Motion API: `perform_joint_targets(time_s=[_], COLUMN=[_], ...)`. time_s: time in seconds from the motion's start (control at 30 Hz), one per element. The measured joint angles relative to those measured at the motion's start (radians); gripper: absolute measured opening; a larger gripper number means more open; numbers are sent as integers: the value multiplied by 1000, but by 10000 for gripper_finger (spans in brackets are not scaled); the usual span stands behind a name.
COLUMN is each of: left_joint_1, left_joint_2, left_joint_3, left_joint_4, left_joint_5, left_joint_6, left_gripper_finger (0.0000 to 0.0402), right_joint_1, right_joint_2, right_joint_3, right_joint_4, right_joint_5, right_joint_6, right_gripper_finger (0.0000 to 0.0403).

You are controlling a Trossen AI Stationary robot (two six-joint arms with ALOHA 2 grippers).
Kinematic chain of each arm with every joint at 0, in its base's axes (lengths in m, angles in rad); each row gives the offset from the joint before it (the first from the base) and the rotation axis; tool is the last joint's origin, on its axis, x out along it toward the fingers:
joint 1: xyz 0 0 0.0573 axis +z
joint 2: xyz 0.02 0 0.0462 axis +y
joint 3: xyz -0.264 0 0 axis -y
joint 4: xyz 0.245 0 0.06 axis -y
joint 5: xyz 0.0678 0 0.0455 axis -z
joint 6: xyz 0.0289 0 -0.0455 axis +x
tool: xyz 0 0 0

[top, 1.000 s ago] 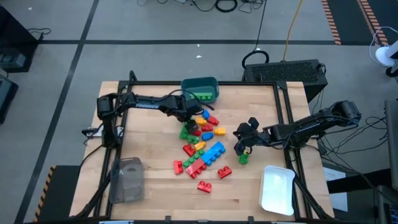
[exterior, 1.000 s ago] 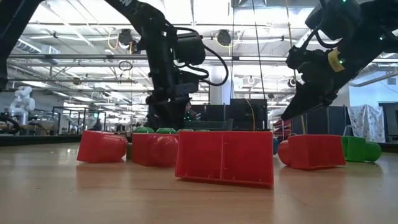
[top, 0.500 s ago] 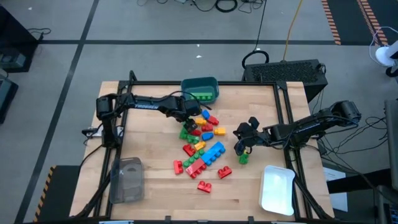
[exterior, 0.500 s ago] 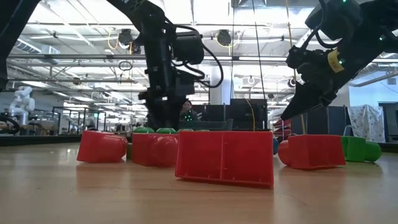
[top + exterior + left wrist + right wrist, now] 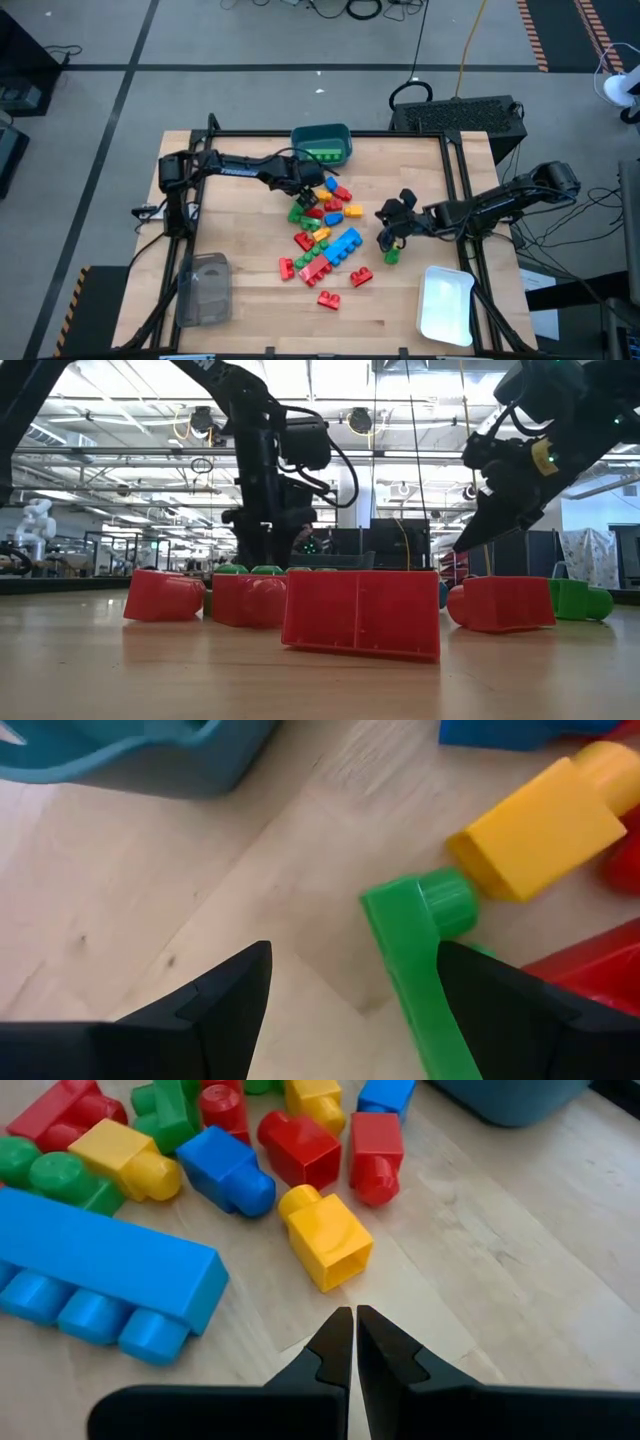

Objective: Sort blocks by size
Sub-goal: Put the green game piece into the blue container

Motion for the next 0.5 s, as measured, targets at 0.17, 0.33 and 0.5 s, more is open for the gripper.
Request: perform_joint_targets(time_s=[0.17, 0.33, 0.5], left_joint_1=[1, -7, -21], left_joint_2=[0, 0, 0], left_joint_3=[0, 0, 0], left_joint_4=[5, 48, 76], left_joint_5=[2, 47, 51], left_joint_6=[-21, -21, -18], left_gripper_finger=[287, 287, 287], right_joint_1=[15, 21, 21], right_joint_2=[0, 0, 0], right_joint_3=[0, 0, 0], right_joint_4=[0, 0, 0], right_joint_5=[2, 19, 19], right_joint_6=[-2, -4, -4], right_gripper_finger=[4, 4, 4])
